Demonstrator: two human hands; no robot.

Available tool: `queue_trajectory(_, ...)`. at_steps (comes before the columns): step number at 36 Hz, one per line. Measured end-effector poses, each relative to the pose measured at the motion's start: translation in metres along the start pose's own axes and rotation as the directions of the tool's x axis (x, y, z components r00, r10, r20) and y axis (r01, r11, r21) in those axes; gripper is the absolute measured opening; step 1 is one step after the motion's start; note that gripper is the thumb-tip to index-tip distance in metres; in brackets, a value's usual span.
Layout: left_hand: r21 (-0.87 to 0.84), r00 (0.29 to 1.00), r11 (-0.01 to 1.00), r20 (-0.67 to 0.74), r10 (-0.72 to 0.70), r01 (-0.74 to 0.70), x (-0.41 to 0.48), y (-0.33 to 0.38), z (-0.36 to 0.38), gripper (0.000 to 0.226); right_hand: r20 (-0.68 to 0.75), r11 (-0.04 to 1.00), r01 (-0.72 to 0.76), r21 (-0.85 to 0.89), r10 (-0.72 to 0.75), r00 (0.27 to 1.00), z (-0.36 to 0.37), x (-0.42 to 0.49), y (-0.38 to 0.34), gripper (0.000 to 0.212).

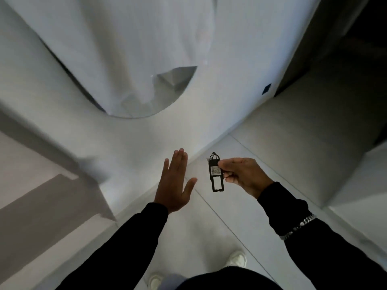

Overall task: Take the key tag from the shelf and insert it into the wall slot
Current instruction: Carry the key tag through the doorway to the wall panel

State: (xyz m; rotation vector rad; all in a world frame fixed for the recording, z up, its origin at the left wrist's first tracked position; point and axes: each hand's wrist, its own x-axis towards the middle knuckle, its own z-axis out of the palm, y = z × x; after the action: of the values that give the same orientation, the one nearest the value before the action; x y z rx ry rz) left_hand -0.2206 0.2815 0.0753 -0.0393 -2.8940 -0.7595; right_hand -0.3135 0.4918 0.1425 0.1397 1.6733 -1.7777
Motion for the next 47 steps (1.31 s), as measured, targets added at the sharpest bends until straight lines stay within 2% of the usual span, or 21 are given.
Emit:
queue_trajectory(6,-0.06,0.997,0.996,0.011,0.073,-0.072,0.074,0.087,0.044,0.072,-0.116,0.997,0.067,0.038,-0.062,0.991,-0.114,-0.016,-0.041,0.022)
queue_trajectory(13,-0.169,0.983,0.968,-0.018,0.183,-0.183,0.176,0.171,0.086,0.063,-0.181,0.989,0.116,0.091,-0.099,0.979,-0.221,-0.004,-0.083,0.025)
queue_trajectory(22,-0.222,0.958,0.933,-0.111,0.266,-0.284,0.326,0.243,0.146,0.048,-0.232,0.979,0.197,0.056,-0.179,0.956,-0.34,0.062,-0.141,0.008)
queue_trajectory(31,-0.221,0.941,0.914,-0.059,0.334,-0.339,0.49,0.308,0.19,0.046,-0.283,0.974,0.2,0.102,-0.165,0.945,-0.458,0.136,-0.211,0.008)
queue_trajectory(38,-0.208,0.944,0.923,-0.004,0.329,-0.323,0.604,0.361,0.235,0.048,-0.272,0.965,0.213,0.156,-0.165,0.948,-0.565,0.199,-0.262,0.023)
queue_trajectory(42,-0.171,0.957,0.941,-0.053,0.286,-0.291,0.663,0.387,0.268,0.045,-0.191,0.966,0.215,0.143,-0.186,0.964,-0.63,0.242,-0.292,0.008)
queue_trajectory(47,-0.185,0.979,0.967,-0.137,0.15,-0.174,0.731,0.433,0.284,0.043,-0.107,0.972,0.216,0.095,-0.205,0.973,-0.696,0.284,-0.35,0.005)
